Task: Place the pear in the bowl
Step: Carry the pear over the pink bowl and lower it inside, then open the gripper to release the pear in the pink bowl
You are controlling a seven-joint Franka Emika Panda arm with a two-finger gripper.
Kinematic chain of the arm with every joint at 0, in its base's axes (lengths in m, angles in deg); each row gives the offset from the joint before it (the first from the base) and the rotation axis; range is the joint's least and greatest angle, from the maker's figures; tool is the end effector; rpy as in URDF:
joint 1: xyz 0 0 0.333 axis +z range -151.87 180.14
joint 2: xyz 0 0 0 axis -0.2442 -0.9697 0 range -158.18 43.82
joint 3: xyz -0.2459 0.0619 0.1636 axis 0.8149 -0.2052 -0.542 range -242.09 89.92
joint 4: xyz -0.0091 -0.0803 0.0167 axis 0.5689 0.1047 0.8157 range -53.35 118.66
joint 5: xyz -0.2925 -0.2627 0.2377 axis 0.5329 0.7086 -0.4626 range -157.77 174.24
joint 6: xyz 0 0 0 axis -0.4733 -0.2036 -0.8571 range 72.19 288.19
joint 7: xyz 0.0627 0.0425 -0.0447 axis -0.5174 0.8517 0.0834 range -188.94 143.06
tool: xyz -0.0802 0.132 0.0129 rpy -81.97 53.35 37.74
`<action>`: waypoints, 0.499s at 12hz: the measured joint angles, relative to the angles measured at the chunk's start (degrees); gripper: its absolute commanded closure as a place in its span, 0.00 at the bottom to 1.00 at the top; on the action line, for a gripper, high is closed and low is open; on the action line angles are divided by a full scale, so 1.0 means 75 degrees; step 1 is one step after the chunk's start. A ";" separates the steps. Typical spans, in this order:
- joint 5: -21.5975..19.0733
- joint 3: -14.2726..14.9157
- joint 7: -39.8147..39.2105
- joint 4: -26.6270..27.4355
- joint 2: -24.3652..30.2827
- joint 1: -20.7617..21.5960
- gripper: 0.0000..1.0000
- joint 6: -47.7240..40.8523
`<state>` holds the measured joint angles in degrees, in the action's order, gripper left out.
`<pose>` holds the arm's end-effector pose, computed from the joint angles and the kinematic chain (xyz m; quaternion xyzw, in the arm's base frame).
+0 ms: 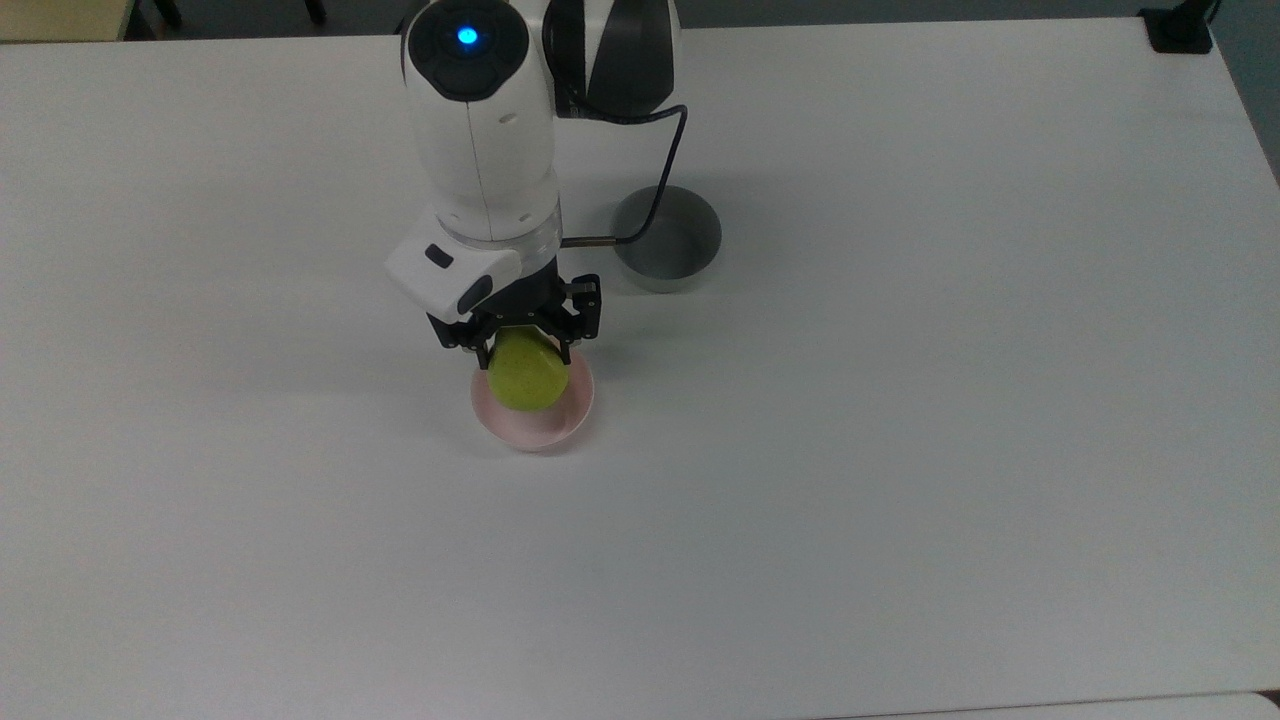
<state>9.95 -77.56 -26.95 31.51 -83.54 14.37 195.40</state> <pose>0.7580 0.0184 0.3057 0.9966 0.0552 0.0609 0.0087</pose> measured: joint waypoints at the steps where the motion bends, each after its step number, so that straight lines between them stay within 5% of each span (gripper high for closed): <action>1: 0.0042 0.0000 0.0000 0.0000 -0.0085 0.0057 0.38 0.0009; 6: 0.0198 0.0009 0.0000 0.0000 -0.0316 0.0091 0.20 0.0039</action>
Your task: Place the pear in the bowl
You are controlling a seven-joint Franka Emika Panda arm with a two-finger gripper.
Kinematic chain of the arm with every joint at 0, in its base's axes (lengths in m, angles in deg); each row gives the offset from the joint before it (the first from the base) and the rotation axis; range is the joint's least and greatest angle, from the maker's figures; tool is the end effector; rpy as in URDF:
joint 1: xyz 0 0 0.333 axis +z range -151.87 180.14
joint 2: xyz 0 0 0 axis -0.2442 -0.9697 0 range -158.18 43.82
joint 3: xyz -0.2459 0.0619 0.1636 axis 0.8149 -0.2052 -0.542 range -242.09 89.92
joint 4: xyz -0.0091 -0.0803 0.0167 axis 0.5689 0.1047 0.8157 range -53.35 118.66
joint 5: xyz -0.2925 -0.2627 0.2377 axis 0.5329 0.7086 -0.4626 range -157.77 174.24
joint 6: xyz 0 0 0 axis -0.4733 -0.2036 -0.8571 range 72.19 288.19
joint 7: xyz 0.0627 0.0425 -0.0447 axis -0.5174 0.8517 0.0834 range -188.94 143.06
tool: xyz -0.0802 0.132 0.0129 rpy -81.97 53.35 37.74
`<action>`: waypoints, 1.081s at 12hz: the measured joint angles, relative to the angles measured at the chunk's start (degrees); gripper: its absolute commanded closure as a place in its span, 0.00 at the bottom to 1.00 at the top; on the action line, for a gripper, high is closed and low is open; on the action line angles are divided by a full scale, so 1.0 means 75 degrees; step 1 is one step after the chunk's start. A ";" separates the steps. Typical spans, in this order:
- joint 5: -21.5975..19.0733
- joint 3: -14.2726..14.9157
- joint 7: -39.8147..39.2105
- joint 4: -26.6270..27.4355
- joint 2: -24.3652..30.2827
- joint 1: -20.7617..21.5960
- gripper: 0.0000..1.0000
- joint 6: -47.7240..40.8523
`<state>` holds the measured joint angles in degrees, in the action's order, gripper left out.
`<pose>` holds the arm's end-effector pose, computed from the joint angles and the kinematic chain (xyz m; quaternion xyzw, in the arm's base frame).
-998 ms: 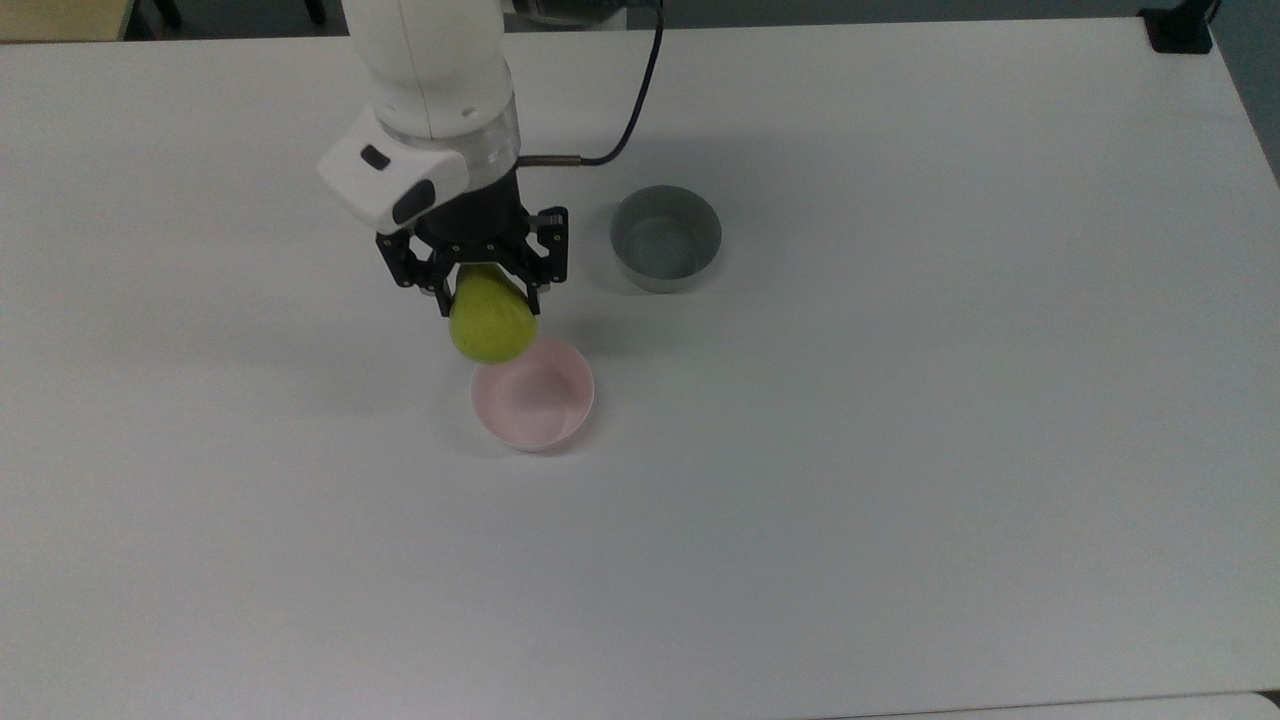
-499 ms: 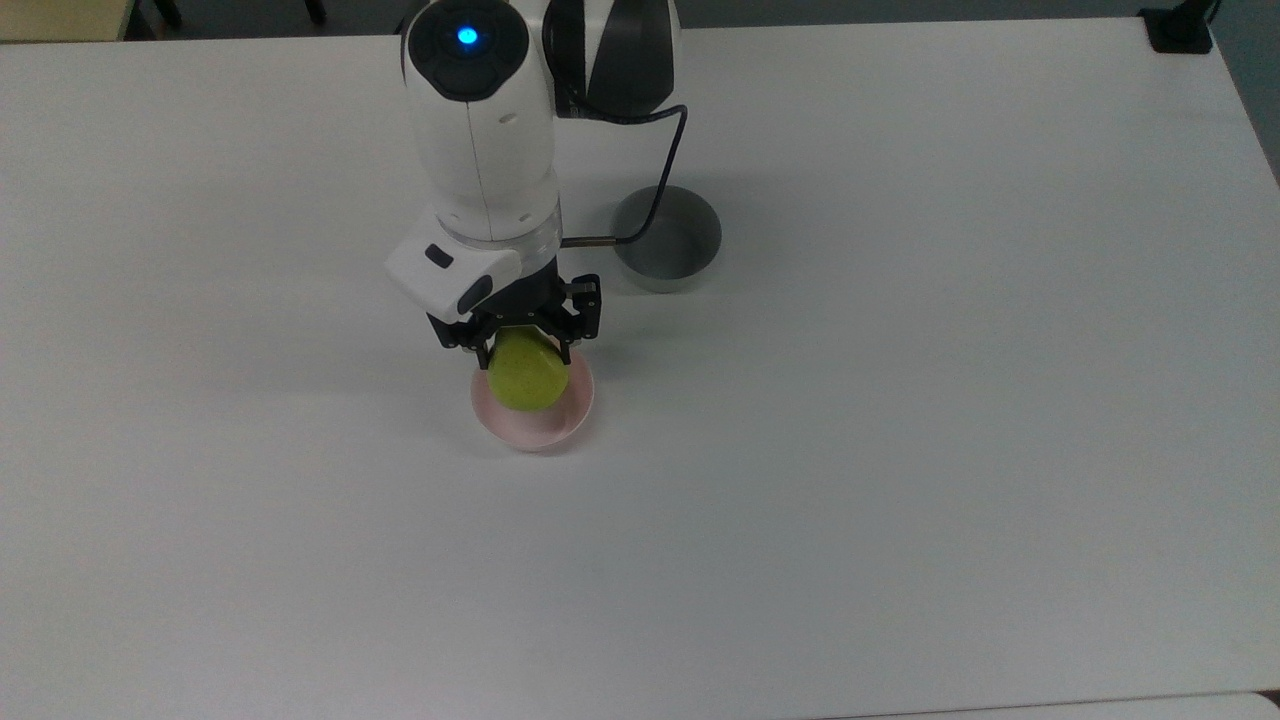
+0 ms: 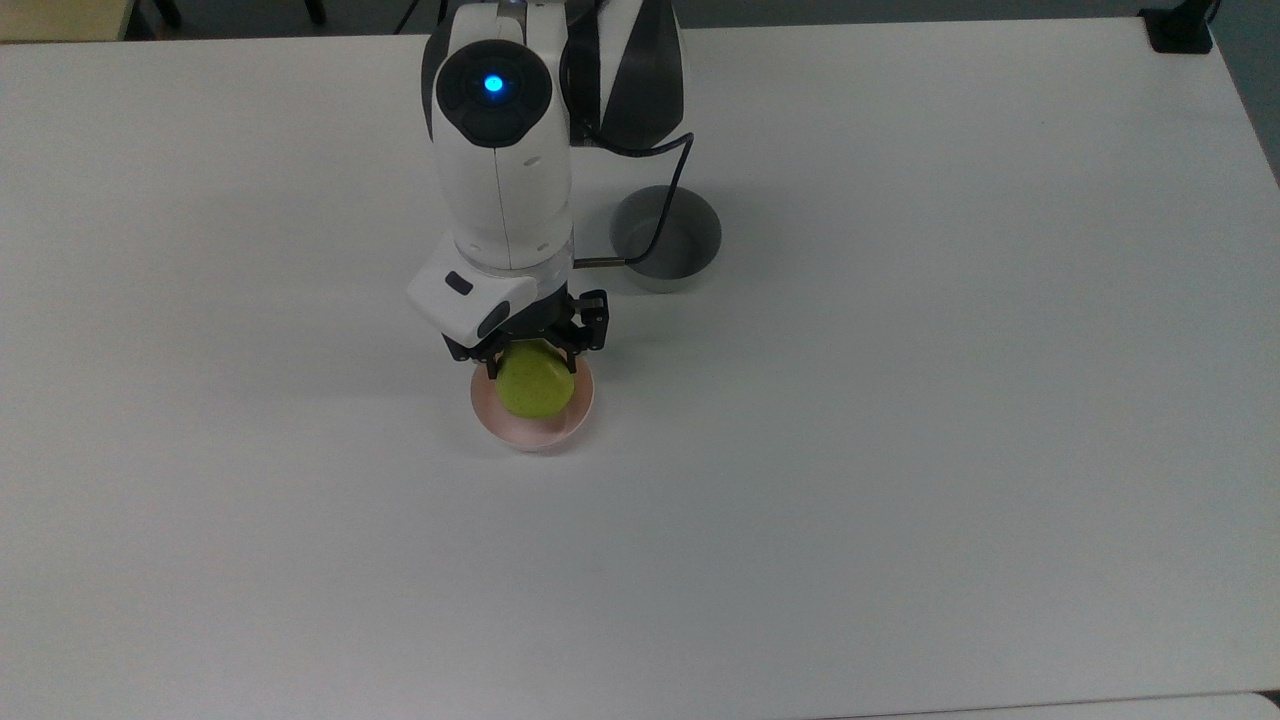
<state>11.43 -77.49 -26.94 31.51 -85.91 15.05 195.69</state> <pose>0.7568 0.0244 0.2750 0.9966 0.0672 0.0427 0.0190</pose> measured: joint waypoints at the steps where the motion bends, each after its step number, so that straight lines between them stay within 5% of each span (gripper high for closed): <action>1: 0.0004 0.0001 0.0000 0.0000 -0.0025 0.0000 0.19 0.0033; 2: 0.0004 0.0002 0.0000 -0.0001 -0.0034 0.0000 0.06 0.0039; 3: 0.0004 0.0002 0.0000 -0.0009 -0.0034 0.0000 0.04 0.0040; 9: 0.0004 0.0002 0.0000 -0.0091 0.0034 0.0001 0.00 0.0040; 13: 0.0004 0.0001 0.0357 -0.0203 0.1094 0.0018 0.00 -0.1319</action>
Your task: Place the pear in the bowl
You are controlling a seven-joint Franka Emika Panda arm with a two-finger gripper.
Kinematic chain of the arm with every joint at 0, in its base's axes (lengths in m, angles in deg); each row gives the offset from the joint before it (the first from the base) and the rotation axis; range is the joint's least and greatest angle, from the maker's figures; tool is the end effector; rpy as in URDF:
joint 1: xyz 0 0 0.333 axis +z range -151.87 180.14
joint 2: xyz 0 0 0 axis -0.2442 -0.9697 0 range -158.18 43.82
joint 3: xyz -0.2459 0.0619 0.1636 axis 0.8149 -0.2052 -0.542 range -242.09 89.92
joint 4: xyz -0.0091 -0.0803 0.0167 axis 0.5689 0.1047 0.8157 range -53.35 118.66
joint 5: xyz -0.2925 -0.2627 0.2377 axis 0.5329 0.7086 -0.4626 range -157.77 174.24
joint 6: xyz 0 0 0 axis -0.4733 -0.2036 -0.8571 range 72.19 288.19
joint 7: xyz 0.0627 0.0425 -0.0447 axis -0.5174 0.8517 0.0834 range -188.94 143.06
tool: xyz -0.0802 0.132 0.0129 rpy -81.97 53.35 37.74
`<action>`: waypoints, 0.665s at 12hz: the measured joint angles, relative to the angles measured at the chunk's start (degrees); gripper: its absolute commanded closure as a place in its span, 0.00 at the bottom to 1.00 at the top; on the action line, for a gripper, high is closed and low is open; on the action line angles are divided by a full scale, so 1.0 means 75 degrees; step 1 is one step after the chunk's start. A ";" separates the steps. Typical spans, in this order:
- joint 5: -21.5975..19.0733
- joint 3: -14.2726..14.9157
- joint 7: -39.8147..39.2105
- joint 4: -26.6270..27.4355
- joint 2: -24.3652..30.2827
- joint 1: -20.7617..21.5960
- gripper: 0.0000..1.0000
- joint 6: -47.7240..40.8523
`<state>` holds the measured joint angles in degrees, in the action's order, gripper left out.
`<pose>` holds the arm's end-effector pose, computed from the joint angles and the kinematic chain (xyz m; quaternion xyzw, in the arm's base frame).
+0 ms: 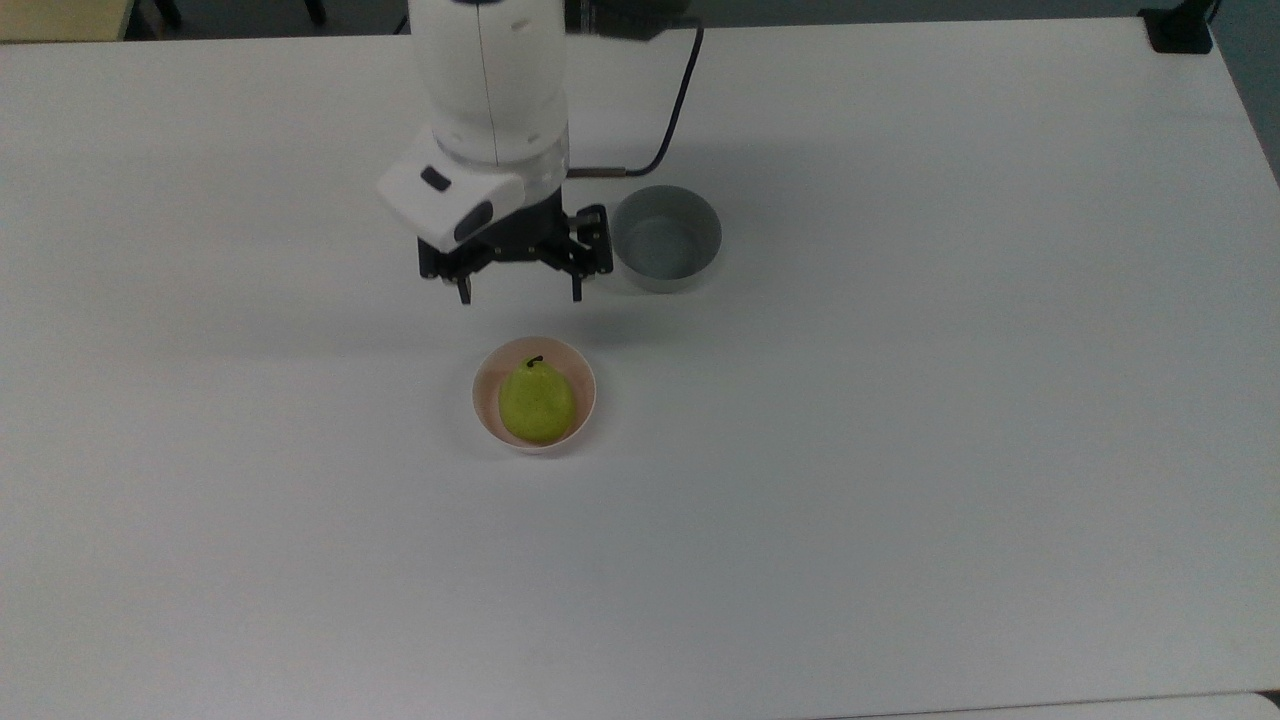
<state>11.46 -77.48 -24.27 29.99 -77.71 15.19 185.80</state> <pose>0.7388 0.0239 0.3794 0.9980 0.0417 0.0416 0.0218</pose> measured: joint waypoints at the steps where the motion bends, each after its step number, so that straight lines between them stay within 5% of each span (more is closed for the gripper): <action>1: 0.0000 -0.0004 0.0350 -0.0006 0.0392 0.0030 0.00 -0.0519; 8: 0.0000 0.0167 0.0850 0.0160 0.2065 0.0228 0.00 -0.2551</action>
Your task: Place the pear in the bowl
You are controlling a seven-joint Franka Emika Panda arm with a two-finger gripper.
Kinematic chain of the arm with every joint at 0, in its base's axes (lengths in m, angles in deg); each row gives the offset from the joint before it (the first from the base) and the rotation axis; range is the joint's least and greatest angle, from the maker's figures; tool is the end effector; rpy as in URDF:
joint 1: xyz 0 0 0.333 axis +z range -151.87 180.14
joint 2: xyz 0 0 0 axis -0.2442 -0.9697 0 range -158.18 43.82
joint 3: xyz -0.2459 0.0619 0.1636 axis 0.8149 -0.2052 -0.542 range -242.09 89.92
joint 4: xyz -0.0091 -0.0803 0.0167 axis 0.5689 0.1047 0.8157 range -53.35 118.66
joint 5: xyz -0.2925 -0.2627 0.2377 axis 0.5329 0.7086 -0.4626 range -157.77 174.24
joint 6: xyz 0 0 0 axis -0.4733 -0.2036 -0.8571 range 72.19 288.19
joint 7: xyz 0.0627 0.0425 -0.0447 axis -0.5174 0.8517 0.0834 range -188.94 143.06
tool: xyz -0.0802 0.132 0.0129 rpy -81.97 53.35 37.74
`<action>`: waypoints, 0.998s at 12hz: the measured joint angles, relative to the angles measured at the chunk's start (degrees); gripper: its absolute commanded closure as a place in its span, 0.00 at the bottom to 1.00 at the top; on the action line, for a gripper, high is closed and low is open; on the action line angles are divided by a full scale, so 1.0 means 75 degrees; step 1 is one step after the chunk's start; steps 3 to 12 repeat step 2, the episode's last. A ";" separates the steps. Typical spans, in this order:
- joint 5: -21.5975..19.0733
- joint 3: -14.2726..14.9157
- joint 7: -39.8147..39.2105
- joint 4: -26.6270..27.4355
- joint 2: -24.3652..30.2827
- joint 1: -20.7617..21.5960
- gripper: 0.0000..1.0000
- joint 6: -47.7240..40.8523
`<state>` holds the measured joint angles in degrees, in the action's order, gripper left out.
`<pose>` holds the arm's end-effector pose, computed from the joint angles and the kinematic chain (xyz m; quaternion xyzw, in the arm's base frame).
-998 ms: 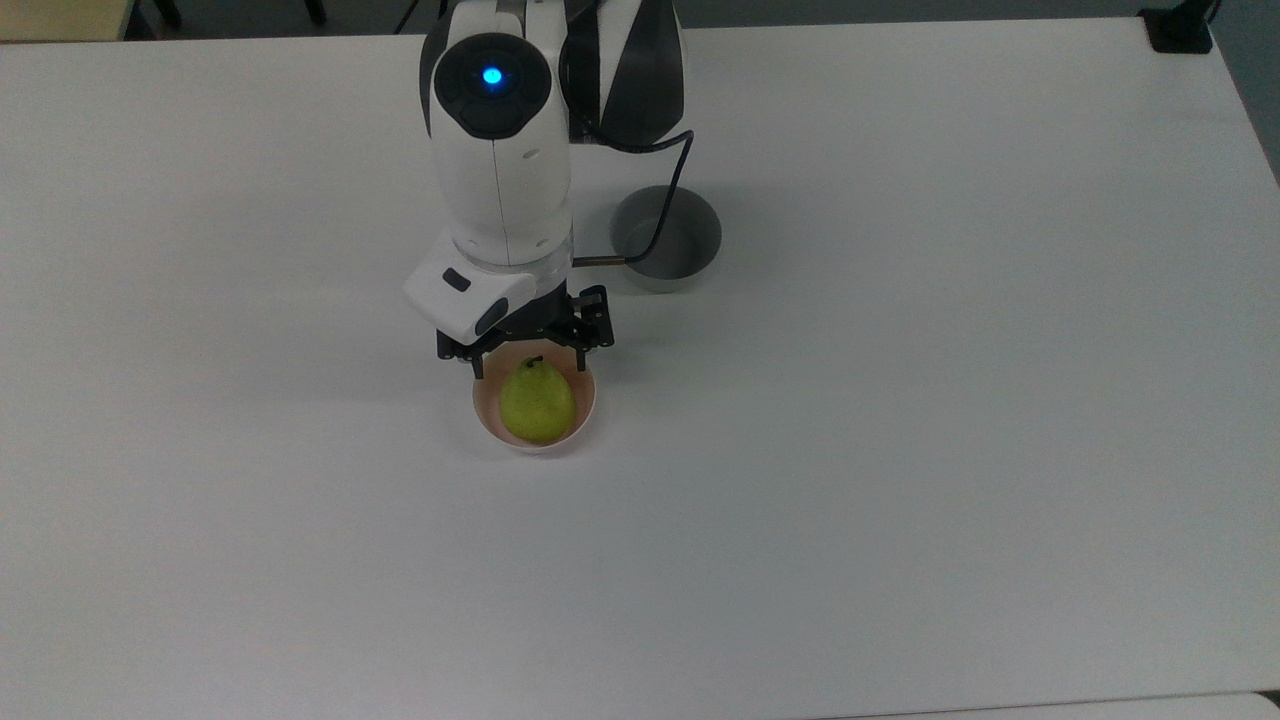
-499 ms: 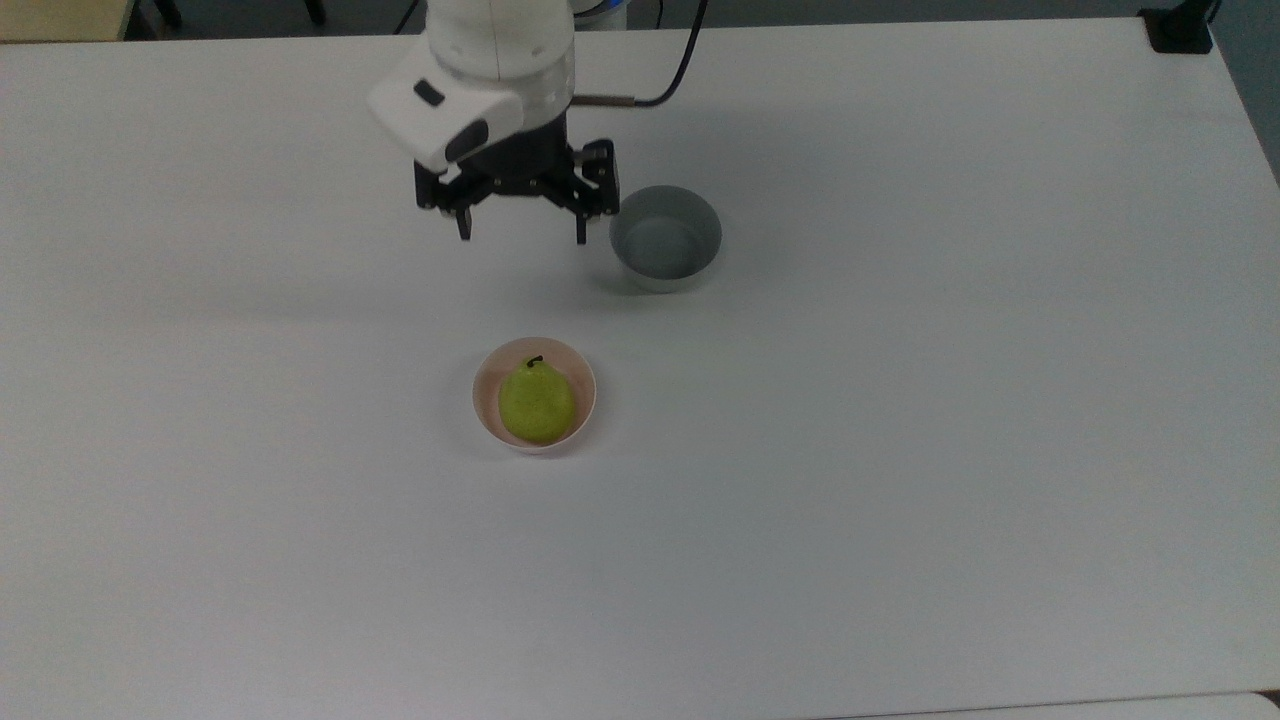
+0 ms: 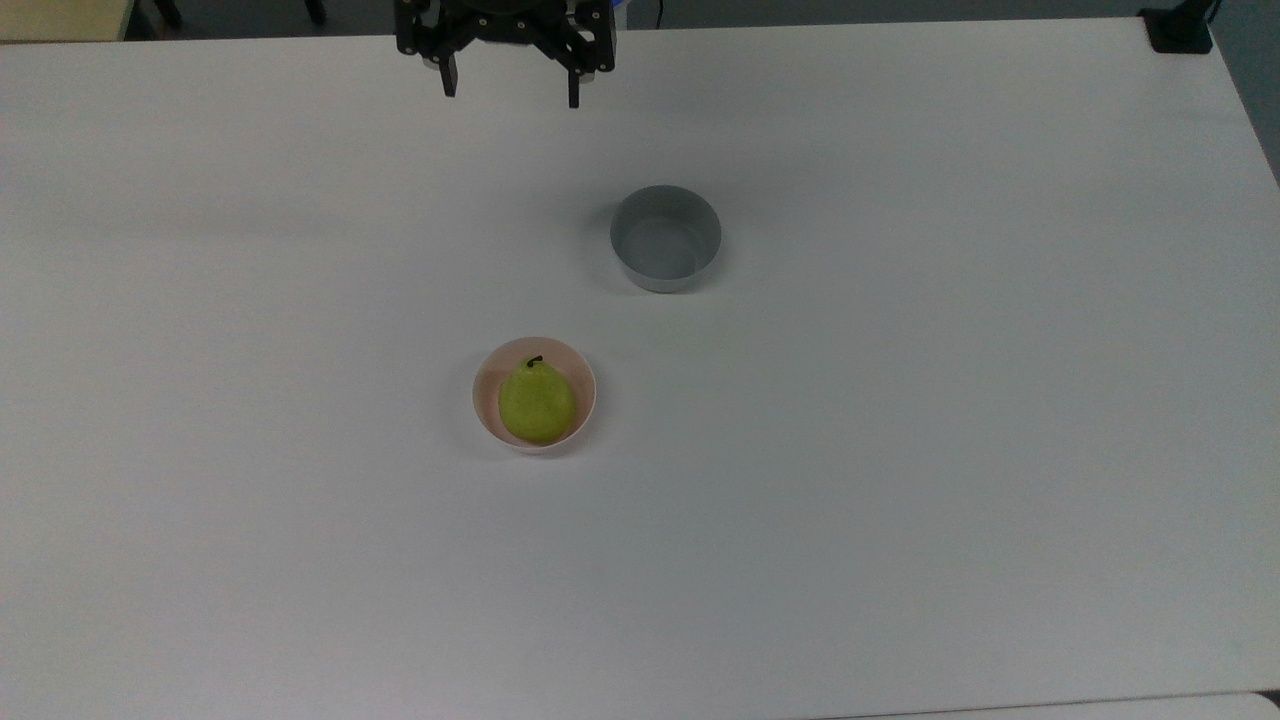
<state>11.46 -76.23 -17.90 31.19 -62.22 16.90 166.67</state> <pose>0.6523 0.0247 0.5255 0.9995 -0.0169 0.0011 0.0280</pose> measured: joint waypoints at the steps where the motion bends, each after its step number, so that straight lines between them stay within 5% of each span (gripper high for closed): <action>1: 0.0000 0.0115 0.0000 0.0033 0.0072 0.0107 0.00 -0.0055; 12: 0.0000 0.0298 0.0000 0.0057 0.0130 0.0287 0.00 -0.0062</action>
